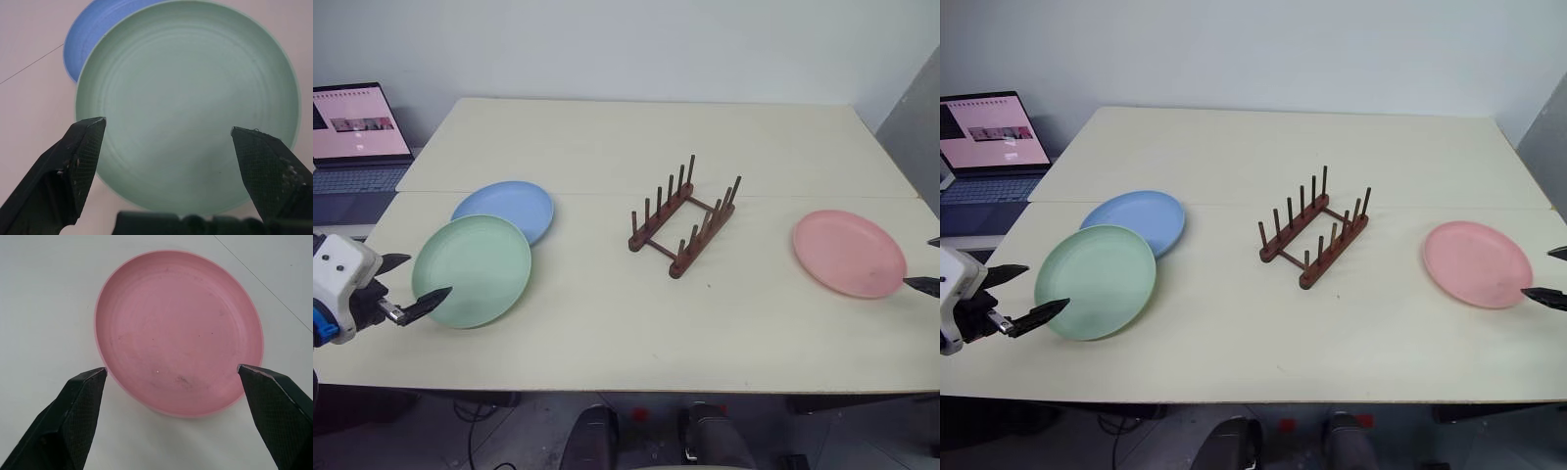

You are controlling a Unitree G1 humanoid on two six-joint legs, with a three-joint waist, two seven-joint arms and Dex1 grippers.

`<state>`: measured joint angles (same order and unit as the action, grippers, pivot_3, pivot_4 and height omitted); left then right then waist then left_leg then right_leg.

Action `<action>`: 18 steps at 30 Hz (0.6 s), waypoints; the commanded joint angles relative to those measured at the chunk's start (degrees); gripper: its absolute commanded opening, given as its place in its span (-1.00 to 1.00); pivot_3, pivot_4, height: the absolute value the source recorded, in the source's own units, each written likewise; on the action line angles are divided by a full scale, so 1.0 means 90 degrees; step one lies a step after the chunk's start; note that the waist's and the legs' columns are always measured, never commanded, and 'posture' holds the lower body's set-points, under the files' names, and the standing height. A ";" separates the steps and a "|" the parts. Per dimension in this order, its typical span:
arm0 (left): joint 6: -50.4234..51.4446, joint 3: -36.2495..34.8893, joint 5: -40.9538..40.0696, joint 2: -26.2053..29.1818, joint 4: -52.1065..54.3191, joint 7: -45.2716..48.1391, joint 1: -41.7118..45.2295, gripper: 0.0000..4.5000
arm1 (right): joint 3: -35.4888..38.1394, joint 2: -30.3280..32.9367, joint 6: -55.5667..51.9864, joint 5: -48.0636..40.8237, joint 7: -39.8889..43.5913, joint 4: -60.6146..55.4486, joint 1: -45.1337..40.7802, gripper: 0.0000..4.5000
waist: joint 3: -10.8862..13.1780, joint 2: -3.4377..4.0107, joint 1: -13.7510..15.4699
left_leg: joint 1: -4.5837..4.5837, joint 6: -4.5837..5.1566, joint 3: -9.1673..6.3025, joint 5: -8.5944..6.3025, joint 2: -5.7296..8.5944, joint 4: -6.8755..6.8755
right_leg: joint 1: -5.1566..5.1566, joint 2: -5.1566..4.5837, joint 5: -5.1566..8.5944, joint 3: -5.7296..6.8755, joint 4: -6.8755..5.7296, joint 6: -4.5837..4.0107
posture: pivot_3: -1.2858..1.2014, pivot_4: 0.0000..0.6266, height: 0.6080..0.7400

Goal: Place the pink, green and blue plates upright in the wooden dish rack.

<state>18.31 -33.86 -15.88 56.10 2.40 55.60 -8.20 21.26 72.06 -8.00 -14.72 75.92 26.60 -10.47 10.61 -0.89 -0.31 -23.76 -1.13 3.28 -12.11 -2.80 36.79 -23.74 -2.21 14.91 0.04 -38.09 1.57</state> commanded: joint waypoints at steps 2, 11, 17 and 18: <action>-0.0101 -0.0019 -0.0047 0.0074 0.0040 -0.0004 0.0100 1.00 | 0.0217 0.0132 0.0202 -0.0059 0.0014 0.0053 -0.0064 0.99 | 0.0000 0.0000 0.0000 | 0.0000 0.0000 0.0000 0.0000 0.0000 0.0001 | 0.0000 0.0000 -0.0001 0.0000 0.0000 0.0000 | 0.03 -0.52 0.82; -0.0277 -0.0078 -0.0209 0.0011 0.0089 0.0175 0.0082 1.00 | 0.0166 0.0106 0.0340 -0.0094 0.0032 0.0210 -0.0190 0.99 | 0.0000 0.0000 -0.0002 | 0.0000 0.0000 0.0002 0.0000 0.0001 0.0005 | 0.0001 0.0001 -0.0005 -0.0002 0.0000 -0.0003 | 0.03 -0.52 0.82; -0.0150 -0.0103 -0.0449 -0.0001 0.0138 0.0229 0.0160 1.00 | 0.0162 0.0047 0.0518 -0.0070 -0.0043 0.0421 -0.0318 0.99 | 0.0000 0.0000 -0.0002 | 0.0000 0.0000 0.0002 0.0000 0.0002 0.0008 | 0.0001 0.0002 -0.0006 -0.0002 0.0000 -0.0003 | 0.03 -0.52 0.82; -0.0158 -0.0071 -0.0473 0.0006 0.0212 0.0260 0.0150 1.00 | 0.0164 0.0039 0.0517 -0.0083 -0.0053 0.0456 -0.0347 0.99 | 0.0000 0.0000 -0.0001 | 0.0000 0.0000 0.0002 0.0000 0.0001 0.0008 | 0.0002 0.0002 -0.0006 -0.0002 0.0000 -0.0003 | 0.03 -0.52 0.82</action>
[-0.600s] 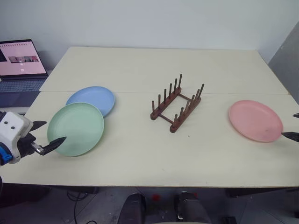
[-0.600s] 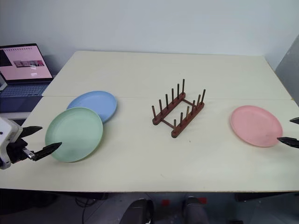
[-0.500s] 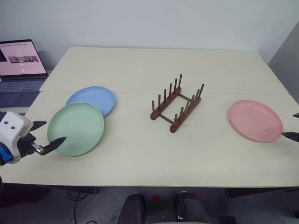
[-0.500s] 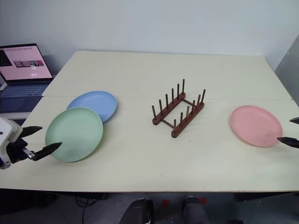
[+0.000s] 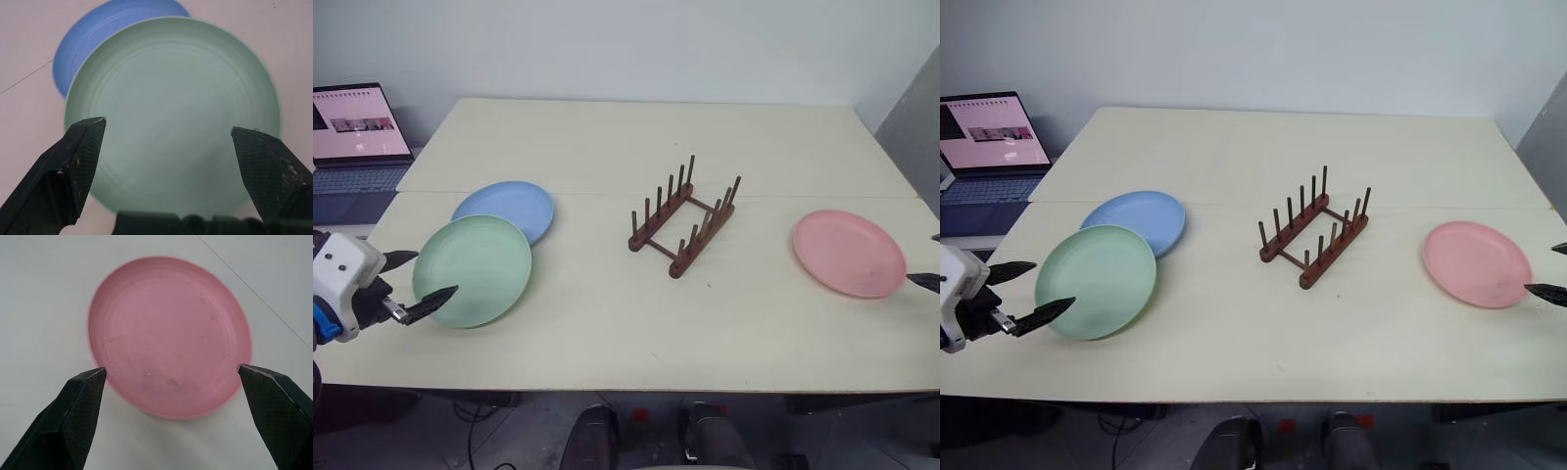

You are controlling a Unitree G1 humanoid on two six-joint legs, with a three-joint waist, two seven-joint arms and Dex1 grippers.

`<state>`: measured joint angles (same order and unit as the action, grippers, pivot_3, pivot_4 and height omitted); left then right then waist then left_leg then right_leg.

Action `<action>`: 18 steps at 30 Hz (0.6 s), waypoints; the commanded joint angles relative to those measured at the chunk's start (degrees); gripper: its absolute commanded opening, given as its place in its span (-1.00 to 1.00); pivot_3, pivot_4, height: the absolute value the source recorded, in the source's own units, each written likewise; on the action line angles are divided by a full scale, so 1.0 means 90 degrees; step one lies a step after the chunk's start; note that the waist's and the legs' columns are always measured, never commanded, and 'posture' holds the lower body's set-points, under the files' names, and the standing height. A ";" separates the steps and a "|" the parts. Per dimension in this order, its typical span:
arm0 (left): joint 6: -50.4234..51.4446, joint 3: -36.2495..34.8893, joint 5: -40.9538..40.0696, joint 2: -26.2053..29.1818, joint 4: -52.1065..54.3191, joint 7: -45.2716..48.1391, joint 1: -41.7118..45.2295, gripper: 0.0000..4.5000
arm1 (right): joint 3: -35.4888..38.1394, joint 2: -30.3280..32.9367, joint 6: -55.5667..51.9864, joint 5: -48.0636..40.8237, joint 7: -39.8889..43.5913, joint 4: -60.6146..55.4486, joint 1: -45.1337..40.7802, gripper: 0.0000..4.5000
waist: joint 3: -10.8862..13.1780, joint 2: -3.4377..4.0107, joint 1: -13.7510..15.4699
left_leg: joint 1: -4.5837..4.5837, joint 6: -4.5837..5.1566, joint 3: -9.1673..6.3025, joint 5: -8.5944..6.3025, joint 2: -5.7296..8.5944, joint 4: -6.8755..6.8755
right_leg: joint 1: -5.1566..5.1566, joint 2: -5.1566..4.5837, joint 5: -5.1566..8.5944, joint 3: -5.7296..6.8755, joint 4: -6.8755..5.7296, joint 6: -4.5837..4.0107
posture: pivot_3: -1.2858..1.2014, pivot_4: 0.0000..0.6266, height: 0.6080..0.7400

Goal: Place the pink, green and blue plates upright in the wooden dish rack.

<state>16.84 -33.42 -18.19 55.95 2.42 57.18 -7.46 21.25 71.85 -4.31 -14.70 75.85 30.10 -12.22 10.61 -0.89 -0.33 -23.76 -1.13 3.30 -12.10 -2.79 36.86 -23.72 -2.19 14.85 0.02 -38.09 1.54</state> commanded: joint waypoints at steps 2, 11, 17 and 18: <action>-0.0022 0.0015 -0.0194 -0.0003 0.0412 0.0033 0.0098 1.00 | 0.0162 0.0036 0.0109 -0.0127 -0.0042 0.0095 -0.0241 0.99 | 0.0000 0.0000 0.0000 | 0.0000 0.0000 0.0001 0.0000 0.0001 0.0001 | 0.0000 0.0000 0.0000 -0.0001 0.0000 0.0000 | 0.03 -0.52 0.82; 0.1144 0.1891 -0.0617 -0.1011 0.2516 -0.0830 0.0613 1.00 | 0.0441 -0.0213 -0.0815 -0.0836 0.0180 -0.2284 0.0536 0.99 | -0.0003 0.0001 0.0015 | 0.0001 0.0001 0.0002 0.0001 0.0002 0.0008 | 0.0009 0.0011 -0.0037 -0.0037 0.0002 0.0064 | 0.03 -0.52 0.82; 0.1354 0.3687 -0.0069 -0.2309 0.2692 -0.1773 0.1330 1.00 | 0.0566 -0.0573 -0.2261 -0.1662 -0.0391 -0.4733 0.0982 0.99 | -0.0004 -0.0008 0.0025 | 0.0007 0.0002 0.0000 0.0002 0.0013 0.0024 | 0.0021 0.0019 -0.0055 -0.0057 0.0004 0.0088 | 0.03 -0.52 0.82; 0.1275 0.4030 0.0119 -0.2577 0.2563 -0.1933 0.1432 1.00 | 0.0568 -0.0636 -0.2489 -0.1789 -0.0491 -0.5081 0.1076 0.99 | -0.0004 -0.0011 0.0025 | 0.0009 0.0003 -0.0001 0.0002 0.0015 0.0026 | 0.0022 0.0022 -0.0058 -0.0059 0.0004 0.0087 | 0.03 -0.52 0.82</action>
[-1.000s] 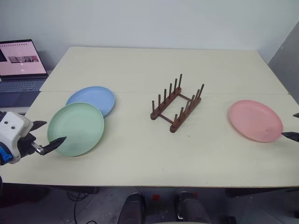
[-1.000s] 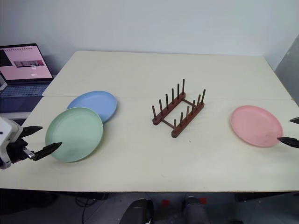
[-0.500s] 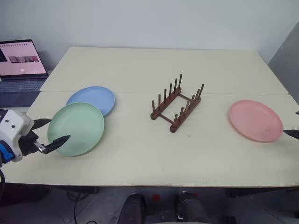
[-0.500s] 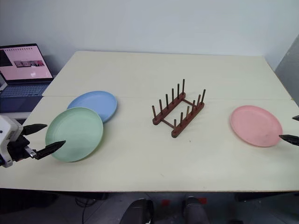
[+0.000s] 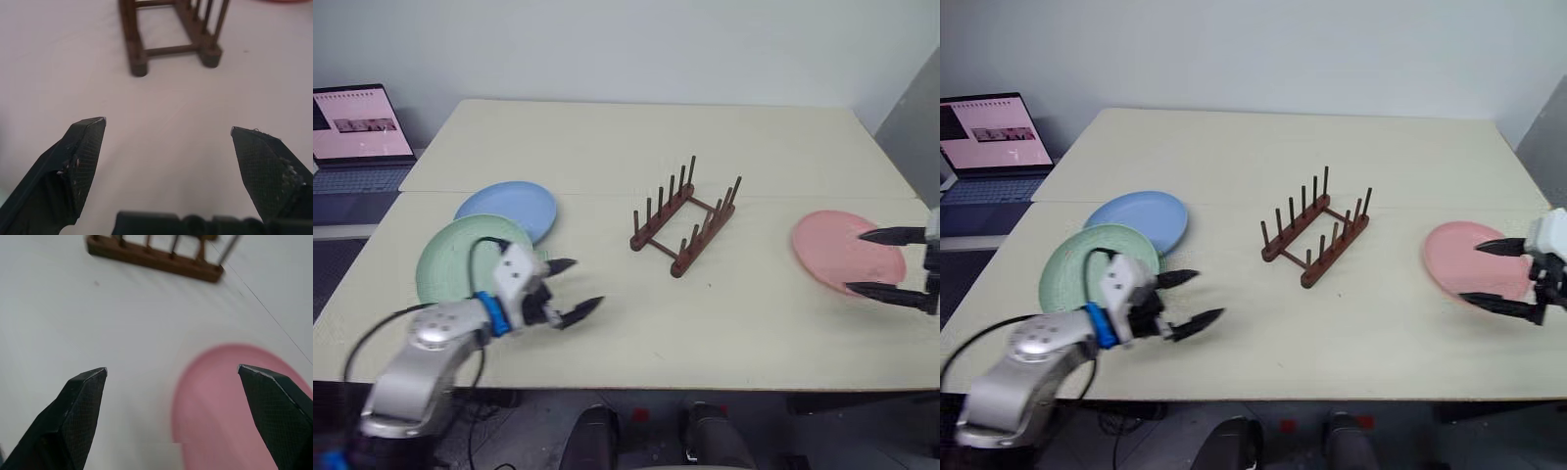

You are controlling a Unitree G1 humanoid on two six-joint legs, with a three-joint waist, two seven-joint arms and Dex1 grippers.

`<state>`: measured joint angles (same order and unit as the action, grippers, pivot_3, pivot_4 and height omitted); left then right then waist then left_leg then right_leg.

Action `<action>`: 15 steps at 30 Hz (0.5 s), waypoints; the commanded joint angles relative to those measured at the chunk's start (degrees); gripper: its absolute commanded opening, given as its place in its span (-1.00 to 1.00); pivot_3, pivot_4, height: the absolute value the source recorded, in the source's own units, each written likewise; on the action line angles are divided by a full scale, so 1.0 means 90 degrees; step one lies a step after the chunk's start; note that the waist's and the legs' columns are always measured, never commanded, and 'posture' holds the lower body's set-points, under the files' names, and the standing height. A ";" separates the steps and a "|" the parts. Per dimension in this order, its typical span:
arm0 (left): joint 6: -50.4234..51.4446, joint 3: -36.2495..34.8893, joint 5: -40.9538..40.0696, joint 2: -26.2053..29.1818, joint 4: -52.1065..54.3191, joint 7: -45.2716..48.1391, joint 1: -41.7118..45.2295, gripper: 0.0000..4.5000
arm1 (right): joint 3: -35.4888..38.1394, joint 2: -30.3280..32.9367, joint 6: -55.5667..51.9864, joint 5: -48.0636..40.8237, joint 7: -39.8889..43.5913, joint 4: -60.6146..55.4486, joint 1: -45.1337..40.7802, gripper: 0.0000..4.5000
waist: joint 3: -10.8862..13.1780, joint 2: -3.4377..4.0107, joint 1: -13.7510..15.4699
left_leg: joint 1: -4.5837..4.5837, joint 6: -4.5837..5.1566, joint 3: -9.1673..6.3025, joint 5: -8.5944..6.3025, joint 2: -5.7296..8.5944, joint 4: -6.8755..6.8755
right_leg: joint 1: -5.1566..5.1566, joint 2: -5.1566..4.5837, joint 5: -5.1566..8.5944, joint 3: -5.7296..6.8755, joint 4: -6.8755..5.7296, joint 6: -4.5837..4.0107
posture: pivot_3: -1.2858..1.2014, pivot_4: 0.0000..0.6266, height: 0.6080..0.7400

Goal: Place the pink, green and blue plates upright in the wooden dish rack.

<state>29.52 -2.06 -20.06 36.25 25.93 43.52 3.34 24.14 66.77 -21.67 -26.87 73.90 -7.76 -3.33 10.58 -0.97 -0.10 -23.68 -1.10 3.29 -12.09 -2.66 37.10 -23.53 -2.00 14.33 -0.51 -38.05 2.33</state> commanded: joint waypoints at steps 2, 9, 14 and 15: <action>-0.0286 0.0952 0.0614 -0.0738 -0.0279 -0.0632 0.0380 1.00 | 0.0259 -0.0143 -0.0895 -0.0607 -0.0415 -0.1306 0.0198 0.99 | -0.0005 -0.0011 0.0009 | 0.0007 0.0001 -0.0001 0.0001 0.0005 0.0002 | 0.0006 0.0005 -0.0003 -0.0006 0.0002 -0.0002 | 0.03 -0.52 0.82; -0.1304 0.1837 0.1627 -0.2147 -0.2011 -0.1603 0.1066 1.00 | 0.0310 -0.0353 -0.1227 -0.0622 -0.0709 -0.1799 0.0541 0.99 | -0.0008 -0.0033 0.0020 | 0.0013 0.0003 -0.0001 0.0001 0.0014 0.0007 | 0.0015 0.0007 0.0001 -0.0014 0.0009 -0.0015 | 0.03 -0.52 0.82; -0.1926 0.2057 0.1894 -0.3034 -0.3132 -0.1977 0.1439 1.00 | 0.0344 -0.0348 -0.1388 -0.0706 -0.0778 -0.1965 0.0562 0.99 | -0.0008 -0.0035 0.0015 | 0.0014 0.0004 -0.0004 0.0001 0.0017 0.0006 | 0.0014 0.0011 -0.0007 -0.0015 0.0009 -0.0002 | 0.03 -0.52 0.82; -0.1987 0.2054 0.1873 -0.3128 -0.3254 -0.1944 0.1480 1.00 | 0.0355 -0.0345 -0.1412 -0.0719 -0.0784 -0.1978 0.0561 0.99 | -0.0008 -0.0036 0.0015 | 0.0012 0.0004 -0.0004 0.0001 0.0017 0.0006 | 0.0014 0.0012 -0.0007 -0.0014 0.0010 -0.0001 | 0.03 -0.52 0.82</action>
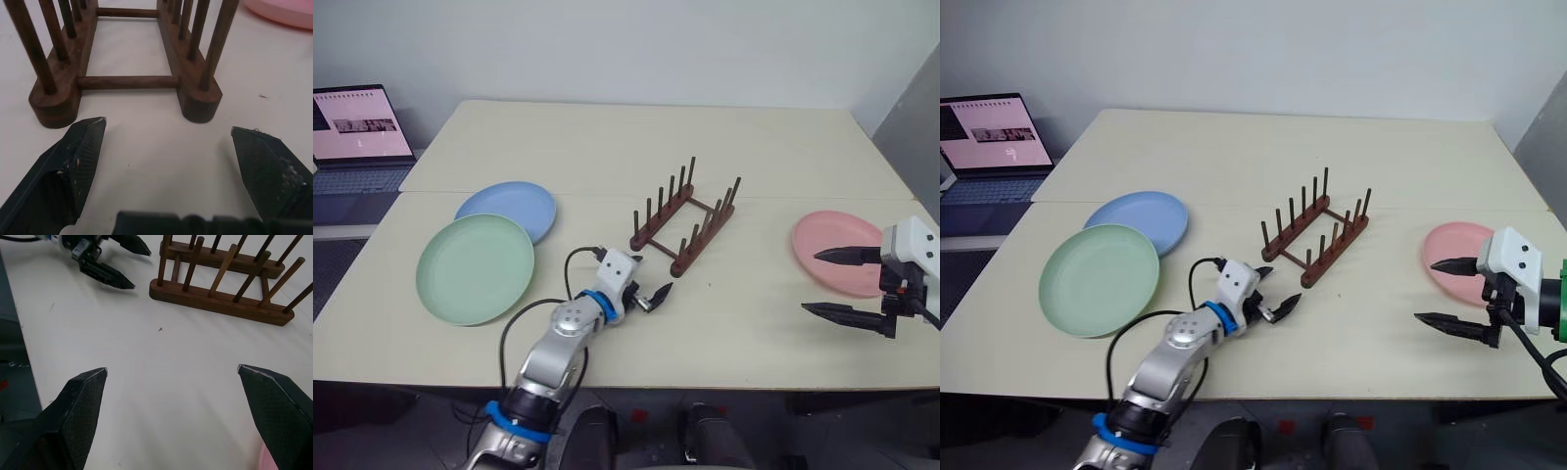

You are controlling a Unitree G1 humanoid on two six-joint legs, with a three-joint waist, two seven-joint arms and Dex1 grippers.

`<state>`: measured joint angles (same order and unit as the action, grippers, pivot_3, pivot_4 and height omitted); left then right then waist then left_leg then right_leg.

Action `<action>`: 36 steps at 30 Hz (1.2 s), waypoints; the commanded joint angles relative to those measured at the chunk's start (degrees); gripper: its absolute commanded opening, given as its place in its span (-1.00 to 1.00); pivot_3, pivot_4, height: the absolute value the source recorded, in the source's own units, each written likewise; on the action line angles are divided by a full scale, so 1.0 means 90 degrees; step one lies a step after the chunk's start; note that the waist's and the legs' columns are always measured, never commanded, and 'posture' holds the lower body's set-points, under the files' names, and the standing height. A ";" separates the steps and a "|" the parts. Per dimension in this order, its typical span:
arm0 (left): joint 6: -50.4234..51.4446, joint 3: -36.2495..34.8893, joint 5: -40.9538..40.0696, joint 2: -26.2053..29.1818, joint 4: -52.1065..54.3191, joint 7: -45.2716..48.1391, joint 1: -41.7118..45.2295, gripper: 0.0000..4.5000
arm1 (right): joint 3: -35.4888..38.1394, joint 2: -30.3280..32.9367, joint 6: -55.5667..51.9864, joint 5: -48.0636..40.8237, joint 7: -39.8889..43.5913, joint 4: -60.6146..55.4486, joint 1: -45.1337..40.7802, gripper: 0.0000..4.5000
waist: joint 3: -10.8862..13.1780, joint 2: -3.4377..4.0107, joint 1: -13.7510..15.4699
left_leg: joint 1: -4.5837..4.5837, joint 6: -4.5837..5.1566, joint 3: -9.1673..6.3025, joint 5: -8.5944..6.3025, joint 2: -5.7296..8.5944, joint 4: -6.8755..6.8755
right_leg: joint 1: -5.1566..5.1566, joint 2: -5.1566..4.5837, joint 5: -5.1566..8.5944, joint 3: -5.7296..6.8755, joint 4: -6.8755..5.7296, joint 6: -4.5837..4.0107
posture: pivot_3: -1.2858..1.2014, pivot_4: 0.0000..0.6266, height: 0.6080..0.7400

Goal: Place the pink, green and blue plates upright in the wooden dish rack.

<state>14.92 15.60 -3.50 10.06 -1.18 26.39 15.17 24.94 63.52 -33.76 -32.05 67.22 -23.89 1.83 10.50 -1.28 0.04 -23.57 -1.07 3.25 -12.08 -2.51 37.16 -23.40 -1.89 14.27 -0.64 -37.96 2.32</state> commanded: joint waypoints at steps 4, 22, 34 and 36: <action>-0.0719 0.0057 0.0203 -0.0658 -0.0932 -0.0327 0.0492 1.00 | 0.0327 0.0022 -0.0116 -0.0157 -0.0061 -0.0228 0.0037 0.99 | 0.0000 -0.0001 0.0005 | -0.0002 0.0000 0.0000 0.0000 -0.0001 0.0000 | -0.0001 0.0004 -0.0001 0.0003 0.0000 0.0003 | 0.03 -0.52 0.82; -0.1165 0.0061 0.0653 -0.1225 -0.1884 -0.0712 0.0879 0.01 | 0.0717 -0.0111 -0.0176 -0.0169 -0.0175 -0.0441 0.0360 1.00 | -0.0004 -0.0004 0.0036 | -0.0019 0.0001 -0.0002 0.0000 0.0005 0.0010 | 0.0000 0.0003 -0.0005 0.0016 0.0008 0.0009 | 0.03 -0.52 0.82; -0.1185 -0.0089 0.0075 -0.0182 -0.0832 0.0747 0.0644 -0.55 | 0.1047 -0.0212 -0.0235 -0.0138 -0.0133 -0.0562 0.0737 1.00 | -0.0004 -0.0005 -0.0018 | -0.0021 0.0001 -0.0002 0.0000 -0.0006 0.0004 | -0.0008 0.0015 -0.0005 0.0016 0.0008 0.0007 | 0.03 -0.52 0.82; -0.1271 0.0009 -0.0156 0.0217 -0.0582 0.1448 0.0650 -0.55 | 0.1250 -0.0207 -0.0325 -0.0165 -0.0058 -0.0671 0.0970 1.00 | -0.0005 -0.0003 -0.0010 | -0.0023 0.0001 -0.0004 0.0000 -0.0009 -0.0004 | -0.0013 0.0020 -0.0001 0.0020 0.0007 -0.0001 | 0.03 -0.52 0.82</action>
<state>5.15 15.12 -2.75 11.11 -10.69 33.92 20.65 32.94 61.54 -36.19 -32.78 66.21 -27.74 10.00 10.46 -1.31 -0.05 -23.77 -1.06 3.21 -12.08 -2.60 37.09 -23.51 -1.71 14.27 -0.43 -37.89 2.29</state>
